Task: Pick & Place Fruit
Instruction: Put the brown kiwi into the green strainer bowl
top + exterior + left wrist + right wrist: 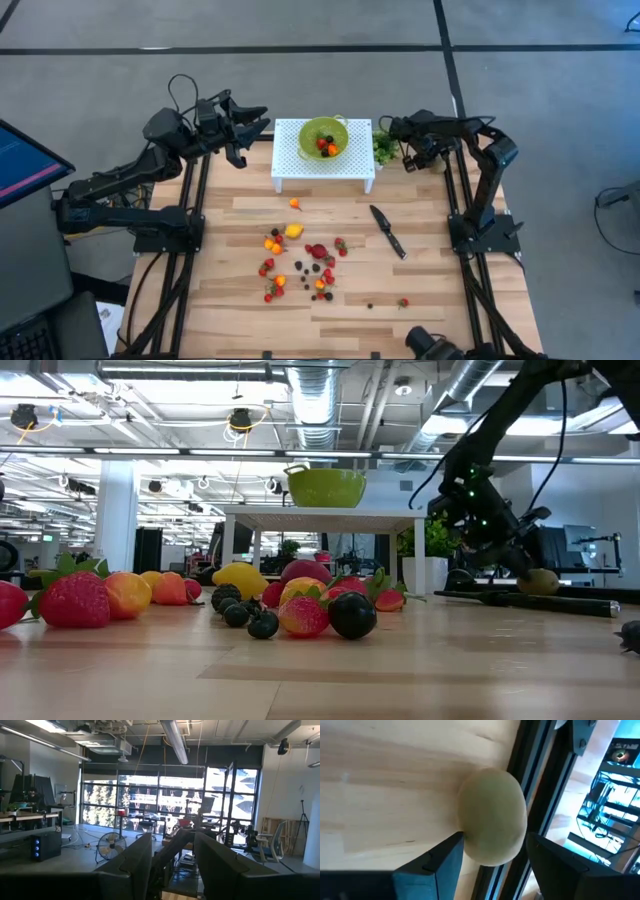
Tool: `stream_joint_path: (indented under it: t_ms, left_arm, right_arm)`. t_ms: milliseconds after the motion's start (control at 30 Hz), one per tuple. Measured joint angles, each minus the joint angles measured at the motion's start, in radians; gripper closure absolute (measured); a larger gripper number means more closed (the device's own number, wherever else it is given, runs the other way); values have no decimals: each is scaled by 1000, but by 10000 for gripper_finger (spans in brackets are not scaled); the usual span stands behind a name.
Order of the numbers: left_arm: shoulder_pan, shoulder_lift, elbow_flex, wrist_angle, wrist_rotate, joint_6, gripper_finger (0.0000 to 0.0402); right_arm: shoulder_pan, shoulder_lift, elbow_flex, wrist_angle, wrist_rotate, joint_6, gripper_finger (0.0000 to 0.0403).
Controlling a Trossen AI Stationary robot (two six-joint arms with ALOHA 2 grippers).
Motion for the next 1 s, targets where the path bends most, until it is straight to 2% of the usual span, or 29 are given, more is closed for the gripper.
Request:
stream_joint_path:
  t_ms: [267,667,1000]
  left_arm:
    - [0,0,0,2,0,0,259]
    - [0,0,0,2,0,0,259]
    - [0,0,0,1,0,0,259]
  right_arm:
    - [-39,-3,-1,32,-80,-28,185]
    - [-50,-4,-1,36,-98,-55,184]
    - [-48,-2,-2,28,-141,-84,140]
